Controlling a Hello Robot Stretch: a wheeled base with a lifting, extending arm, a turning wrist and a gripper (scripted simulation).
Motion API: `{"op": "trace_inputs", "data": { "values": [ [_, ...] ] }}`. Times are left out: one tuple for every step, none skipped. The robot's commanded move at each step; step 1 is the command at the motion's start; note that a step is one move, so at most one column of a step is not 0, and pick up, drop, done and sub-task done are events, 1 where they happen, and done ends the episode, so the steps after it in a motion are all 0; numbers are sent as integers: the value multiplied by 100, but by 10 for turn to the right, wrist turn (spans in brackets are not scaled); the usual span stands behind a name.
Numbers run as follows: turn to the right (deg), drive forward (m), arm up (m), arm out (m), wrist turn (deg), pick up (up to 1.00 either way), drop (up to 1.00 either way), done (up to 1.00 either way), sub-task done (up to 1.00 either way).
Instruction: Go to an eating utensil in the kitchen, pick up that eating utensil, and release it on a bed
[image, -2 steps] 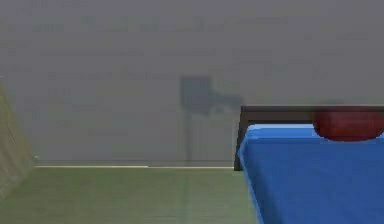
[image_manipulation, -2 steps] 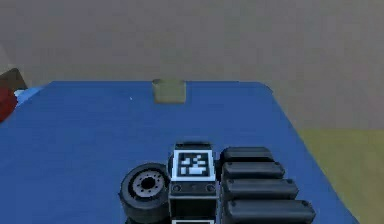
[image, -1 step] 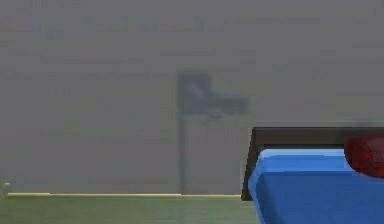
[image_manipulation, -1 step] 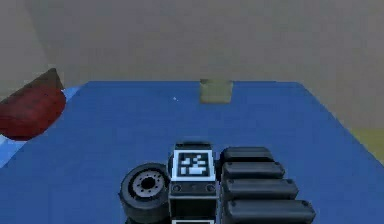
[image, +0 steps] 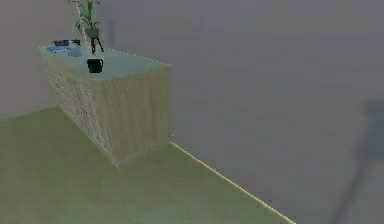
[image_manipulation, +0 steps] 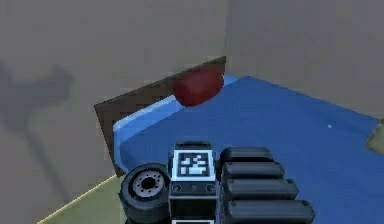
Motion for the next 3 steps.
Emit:
{"op": "trace_inputs", "data": {
  "values": [
    [-450, 0, 0, 0, 0, 0, 0, 0, 0],
    [-450, 0, 0, 0, 0, 0, 0, 0, 0],
    [-420, 0, 0, 0, 0, 0, 0, 0, 0]
  ]
}}
